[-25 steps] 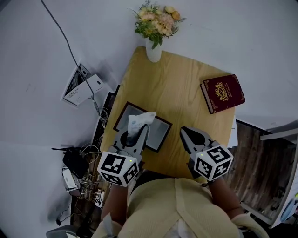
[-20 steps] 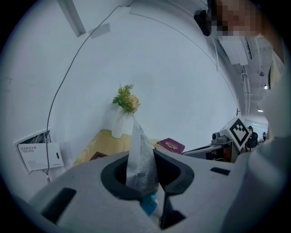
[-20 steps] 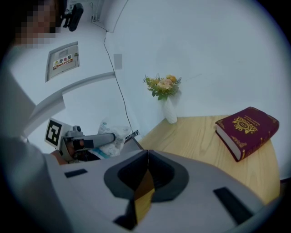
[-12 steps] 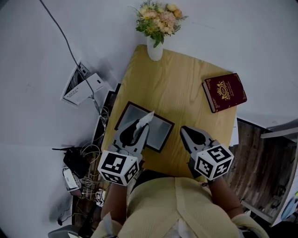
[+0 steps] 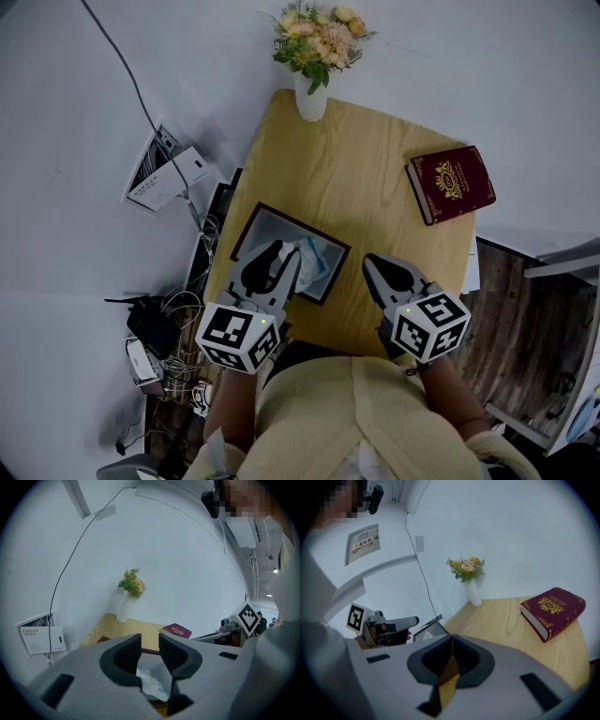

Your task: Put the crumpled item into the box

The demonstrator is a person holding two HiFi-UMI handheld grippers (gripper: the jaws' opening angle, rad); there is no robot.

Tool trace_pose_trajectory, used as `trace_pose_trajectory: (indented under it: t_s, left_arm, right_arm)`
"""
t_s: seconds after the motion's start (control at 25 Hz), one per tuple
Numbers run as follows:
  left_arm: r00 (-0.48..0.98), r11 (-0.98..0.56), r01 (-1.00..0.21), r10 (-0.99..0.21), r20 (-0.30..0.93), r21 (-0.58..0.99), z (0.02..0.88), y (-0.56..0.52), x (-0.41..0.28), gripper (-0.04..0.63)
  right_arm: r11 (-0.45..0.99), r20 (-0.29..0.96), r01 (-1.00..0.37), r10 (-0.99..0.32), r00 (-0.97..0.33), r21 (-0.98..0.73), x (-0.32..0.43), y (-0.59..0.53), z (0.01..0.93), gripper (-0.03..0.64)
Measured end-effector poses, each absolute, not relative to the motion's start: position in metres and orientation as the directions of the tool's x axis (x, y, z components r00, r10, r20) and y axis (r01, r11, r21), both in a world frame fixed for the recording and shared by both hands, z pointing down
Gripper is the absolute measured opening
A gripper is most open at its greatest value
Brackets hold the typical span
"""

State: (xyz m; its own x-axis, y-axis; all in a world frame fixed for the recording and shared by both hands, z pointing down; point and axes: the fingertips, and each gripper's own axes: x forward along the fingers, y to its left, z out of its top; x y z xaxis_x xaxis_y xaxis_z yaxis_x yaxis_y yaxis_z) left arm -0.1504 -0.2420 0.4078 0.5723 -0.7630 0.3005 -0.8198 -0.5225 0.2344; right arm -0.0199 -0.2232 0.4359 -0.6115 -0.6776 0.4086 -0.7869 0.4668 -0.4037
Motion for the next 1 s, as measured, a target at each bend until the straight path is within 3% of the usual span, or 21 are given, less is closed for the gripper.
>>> trace_pose_trajectory:
  t_s: [0.4,1.0]
  left_arm:
    - [0.572,-0.505,-0.817,-0.773,0.275,0.280,0.405,-0.230,-0.140,0.048]
    - [0.606,-0.540,-0.794,-0.739,0.293,0.278,0.404,-0.196,-0.092,0.035]
  right_arm:
    - [0.465,0.400,-0.785,-0.682,-0.612,-0.409,-0.008,-0.214,0.434,0.029]
    - [0.463,0.381,-0.789,-0.699,-0.606,-0.405,0.023,-0.193,0.427,0.029]
